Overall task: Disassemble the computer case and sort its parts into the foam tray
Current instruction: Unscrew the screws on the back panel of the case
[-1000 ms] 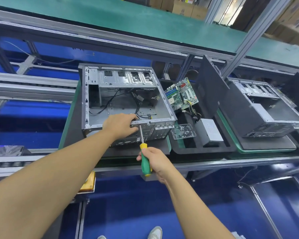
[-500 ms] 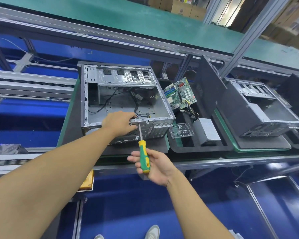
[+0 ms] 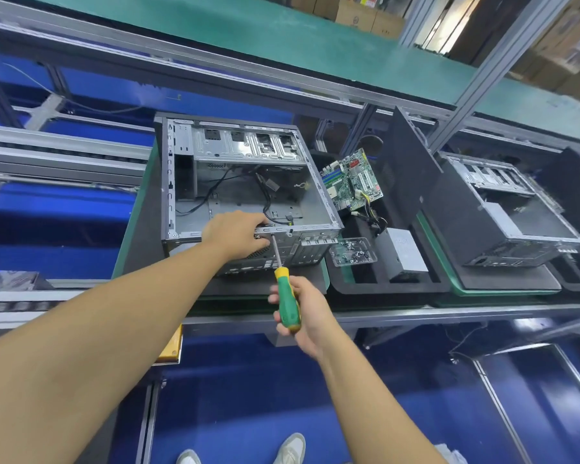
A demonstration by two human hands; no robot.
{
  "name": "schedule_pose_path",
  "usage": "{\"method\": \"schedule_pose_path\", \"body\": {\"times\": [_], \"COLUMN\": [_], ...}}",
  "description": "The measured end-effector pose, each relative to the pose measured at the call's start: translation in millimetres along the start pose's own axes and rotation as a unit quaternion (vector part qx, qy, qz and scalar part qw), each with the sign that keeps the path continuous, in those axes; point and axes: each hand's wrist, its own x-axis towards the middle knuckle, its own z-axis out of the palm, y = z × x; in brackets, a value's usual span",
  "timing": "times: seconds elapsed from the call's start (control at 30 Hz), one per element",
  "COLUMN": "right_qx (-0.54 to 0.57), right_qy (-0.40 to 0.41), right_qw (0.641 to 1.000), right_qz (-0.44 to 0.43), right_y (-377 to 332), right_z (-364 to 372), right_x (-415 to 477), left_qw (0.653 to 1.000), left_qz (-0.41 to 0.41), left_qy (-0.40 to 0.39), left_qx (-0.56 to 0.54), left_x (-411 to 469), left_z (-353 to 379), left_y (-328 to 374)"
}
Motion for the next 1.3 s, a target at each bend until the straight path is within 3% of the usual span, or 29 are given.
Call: {"method": "schedule_pose_path", "body": {"times": [0.07, 0.17, 0.2, 0.27, 0.33, 0.4, 0.43, 0.5, 0.53, 0.63, 0.8, 0.93, 1.07, 1.13, 1.2, 1.3], "right_qx": [0.181, 0.232, 0.193, 0.011, -0.190, -0.295, -0.286, -0.123, -0.033, 0.070, 0.044, -0.042, 0.073, 0.099, 0.086, -0.033], "right_qy": [-0.104, -0.112, -0.079, 0.041, 0.152, 0.168, 0.152, 0.096, 0.050, -0.036, 0.030, 0.065, -0.045, -0.072, -0.057, 0.033], "right_qw": [0.974, 0.965, 0.977, 0.997, 0.956, 0.916, 0.927, 0.986, 0.998, 0.995, 0.999, 0.997, 0.991, 0.986, 0.991, 0.999], "right_qz": [0.085, 0.058, 0.031, -0.065, -0.165, -0.214, -0.191, -0.062, 0.004, 0.064, -0.010, -0.025, 0.099, 0.113, 0.084, -0.003], "right_y": [1, 11, 13, 21, 27, 30, 28, 17, 12, 9, 13, 12, -2, -3, 0, 3], "right_z": [-6, -6, -4, 2, 3, 6, 9, 11, 9, 0, -3, -1, -5, -11, -11, -6], "right_x": [-5, -4, -3, -2, 1, 2, 1, 0, -2, -2, -4, -2, -6, -5, -5, -3], "left_qw": [1.000, 1.000, 1.000, 1.000, 1.000, 1.000, 1.000, 1.000, 1.000, 1.000, 1.000, 1.000, 0.999, 0.999, 0.999, 0.999], "left_qz": [0.000, 0.003, 0.004, 0.004, 0.007, 0.011, 0.012, 0.011, 0.010, 0.011, 0.013, 0.018, 0.025, 0.027, 0.026, 0.024], "left_qy": [0.002, 0.005, 0.006, 0.005, 0.007, 0.010, 0.010, 0.010, 0.010, 0.012, 0.013, 0.016, 0.021, 0.022, 0.024, 0.026], "left_qx": [0.001, 0.001, 0.001, 0.004, 0.008, 0.013, 0.013, 0.012, 0.011, 0.012, 0.015, 0.014, 0.013, 0.015, 0.019, 0.018], "left_x": [0, 0, 0, 0, 1, 1, 1, 1, 1, 1, 2, 2, 2, 3, 4, 4], "left_z": [-1, -1, 0, 0, 1, 2, 2, 2, 2, 2, 2, 4, 5, 6, 7, 7], "left_y": [0, 0, 0, -1, -2, -1, -1, -1, -2, -1, -2, -3, -4, -4, -4, -4]}}
